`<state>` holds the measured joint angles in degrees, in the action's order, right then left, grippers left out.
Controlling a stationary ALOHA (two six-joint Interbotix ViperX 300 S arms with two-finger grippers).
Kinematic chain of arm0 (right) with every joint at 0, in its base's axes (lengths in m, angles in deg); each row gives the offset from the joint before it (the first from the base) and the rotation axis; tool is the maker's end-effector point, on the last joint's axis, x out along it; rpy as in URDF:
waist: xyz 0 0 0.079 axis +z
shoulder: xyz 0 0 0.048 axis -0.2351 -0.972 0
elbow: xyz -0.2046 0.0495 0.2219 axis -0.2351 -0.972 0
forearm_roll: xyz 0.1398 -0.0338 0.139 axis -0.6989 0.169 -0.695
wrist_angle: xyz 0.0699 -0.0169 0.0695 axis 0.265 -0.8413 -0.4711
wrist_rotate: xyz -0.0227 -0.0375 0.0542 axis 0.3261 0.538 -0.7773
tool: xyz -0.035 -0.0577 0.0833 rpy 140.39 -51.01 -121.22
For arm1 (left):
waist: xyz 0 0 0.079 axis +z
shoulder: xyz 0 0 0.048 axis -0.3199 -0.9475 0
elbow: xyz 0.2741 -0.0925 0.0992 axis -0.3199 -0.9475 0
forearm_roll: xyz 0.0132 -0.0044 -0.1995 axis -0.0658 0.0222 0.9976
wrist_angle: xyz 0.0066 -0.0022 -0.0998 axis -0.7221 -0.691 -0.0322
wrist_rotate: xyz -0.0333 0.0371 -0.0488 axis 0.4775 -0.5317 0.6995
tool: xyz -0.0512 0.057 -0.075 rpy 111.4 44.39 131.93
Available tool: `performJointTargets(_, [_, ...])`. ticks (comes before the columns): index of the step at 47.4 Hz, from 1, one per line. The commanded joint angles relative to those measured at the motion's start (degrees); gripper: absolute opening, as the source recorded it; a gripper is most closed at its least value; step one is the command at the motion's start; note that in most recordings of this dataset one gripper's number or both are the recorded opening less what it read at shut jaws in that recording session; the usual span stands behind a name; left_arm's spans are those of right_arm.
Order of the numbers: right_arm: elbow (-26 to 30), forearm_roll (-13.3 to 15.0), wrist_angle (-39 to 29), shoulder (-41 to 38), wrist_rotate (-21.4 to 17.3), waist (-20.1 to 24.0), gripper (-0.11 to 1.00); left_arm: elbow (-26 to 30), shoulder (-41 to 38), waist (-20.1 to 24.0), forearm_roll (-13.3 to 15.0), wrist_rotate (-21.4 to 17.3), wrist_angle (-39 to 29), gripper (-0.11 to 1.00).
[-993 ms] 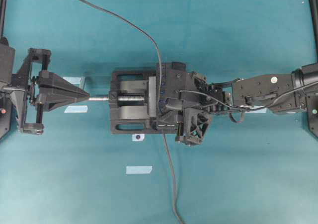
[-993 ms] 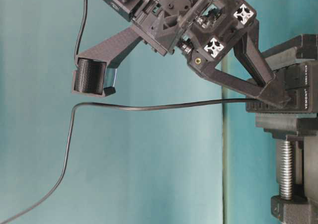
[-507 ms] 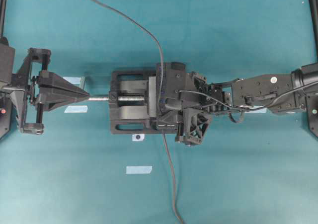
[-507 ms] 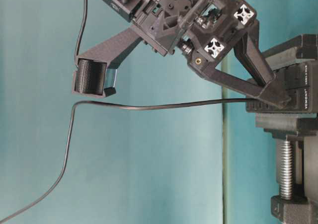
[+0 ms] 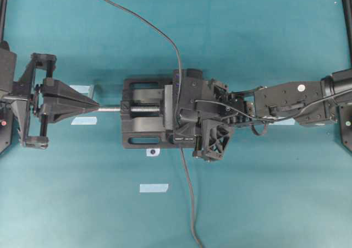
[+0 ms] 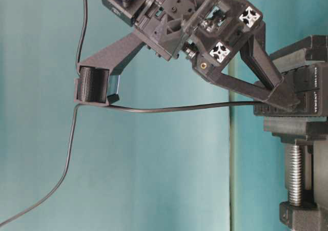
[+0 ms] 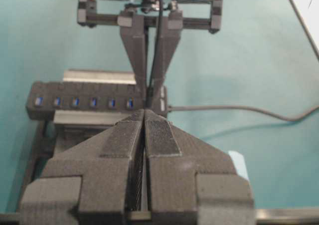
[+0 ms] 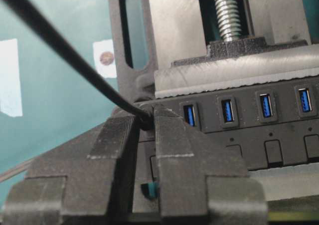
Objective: Insert the USB into the front port of the fixed hub.
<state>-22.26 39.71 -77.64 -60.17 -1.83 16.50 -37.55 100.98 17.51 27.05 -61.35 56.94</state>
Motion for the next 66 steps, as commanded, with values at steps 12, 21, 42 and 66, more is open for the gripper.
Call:
performJointTargets(12, [0.9, -0.2, -1.1, 0.8, -1.1, 1.4, 0.57, 0.8, 0.2, 0.1, -0.1, 0.1, 0.6, 0.0])
performJointTargets(21, [0.9, -0.2, -2.0, 1.2, -1.0, 1.1, 0.7, 0.6, 0.5, 0.0, -0.2, 0.1, 0.6, 0.0])
performJointTargets(42, [0.9, 0.0, -2.5, 4.0, -0.9, 0.1, 0.71, 0.6, 0.6, 0.1, -0.1, 0.1, 0.6, 0.0])
performJointTargets(66, [0.6, 0.2, -3.6, 5.1, -0.8, -0.3, 0.71, 0.7, 0.5, 0.1, -0.1, 0.2, 0.6, 0.0])
